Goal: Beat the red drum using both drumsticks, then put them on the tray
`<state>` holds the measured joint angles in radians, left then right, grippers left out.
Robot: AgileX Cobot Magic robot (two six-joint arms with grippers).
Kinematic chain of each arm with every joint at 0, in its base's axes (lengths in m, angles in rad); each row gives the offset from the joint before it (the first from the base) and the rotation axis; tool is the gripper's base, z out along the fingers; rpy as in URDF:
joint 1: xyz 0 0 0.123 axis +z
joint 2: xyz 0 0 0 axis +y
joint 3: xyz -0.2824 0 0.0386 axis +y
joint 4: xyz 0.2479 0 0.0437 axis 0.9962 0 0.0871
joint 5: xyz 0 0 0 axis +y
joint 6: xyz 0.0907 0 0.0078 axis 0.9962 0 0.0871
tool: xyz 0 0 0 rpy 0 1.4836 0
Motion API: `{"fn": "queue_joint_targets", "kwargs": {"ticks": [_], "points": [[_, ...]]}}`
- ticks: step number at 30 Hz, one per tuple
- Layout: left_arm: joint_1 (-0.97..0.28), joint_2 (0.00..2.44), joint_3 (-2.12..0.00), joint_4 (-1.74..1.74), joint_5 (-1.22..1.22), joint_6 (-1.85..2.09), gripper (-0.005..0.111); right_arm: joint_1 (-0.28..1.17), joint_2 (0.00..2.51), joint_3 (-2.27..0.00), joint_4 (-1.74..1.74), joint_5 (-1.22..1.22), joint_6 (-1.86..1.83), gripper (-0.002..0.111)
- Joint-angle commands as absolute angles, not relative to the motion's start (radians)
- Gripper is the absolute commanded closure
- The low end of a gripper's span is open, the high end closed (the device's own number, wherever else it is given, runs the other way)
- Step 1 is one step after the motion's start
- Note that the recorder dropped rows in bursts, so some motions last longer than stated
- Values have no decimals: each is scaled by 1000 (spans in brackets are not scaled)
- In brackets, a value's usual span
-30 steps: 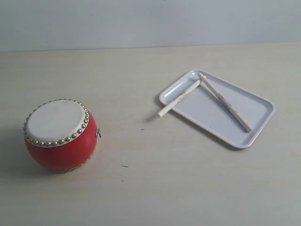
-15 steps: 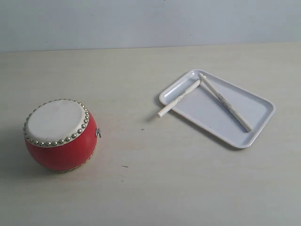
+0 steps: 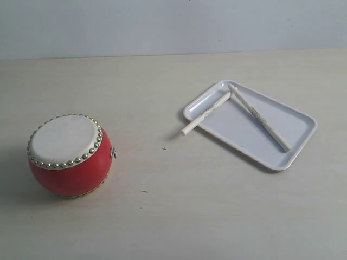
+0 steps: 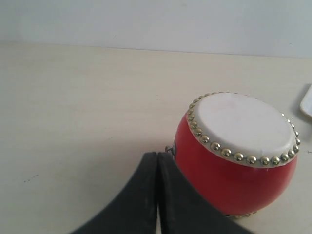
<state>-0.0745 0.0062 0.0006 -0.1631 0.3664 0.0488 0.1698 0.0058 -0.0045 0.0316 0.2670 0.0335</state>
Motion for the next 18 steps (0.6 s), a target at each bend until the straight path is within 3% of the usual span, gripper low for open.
{"fn": "queue_joint_targets", "kwargs": {"ticks": [1, 7, 18], "points": [[-75, 0, 0, -159, 361, 49, 107, 62, 0, 0, 24, 274, 20, 108], [-75, 0, 0, -159, 361, 49, 107, -24, 0, 0, 22, 290, 28, 108], [-75, 0, 0, -159, 361, 49, 107, -26, 0, 0, 24, 286, 27, 108]]}}
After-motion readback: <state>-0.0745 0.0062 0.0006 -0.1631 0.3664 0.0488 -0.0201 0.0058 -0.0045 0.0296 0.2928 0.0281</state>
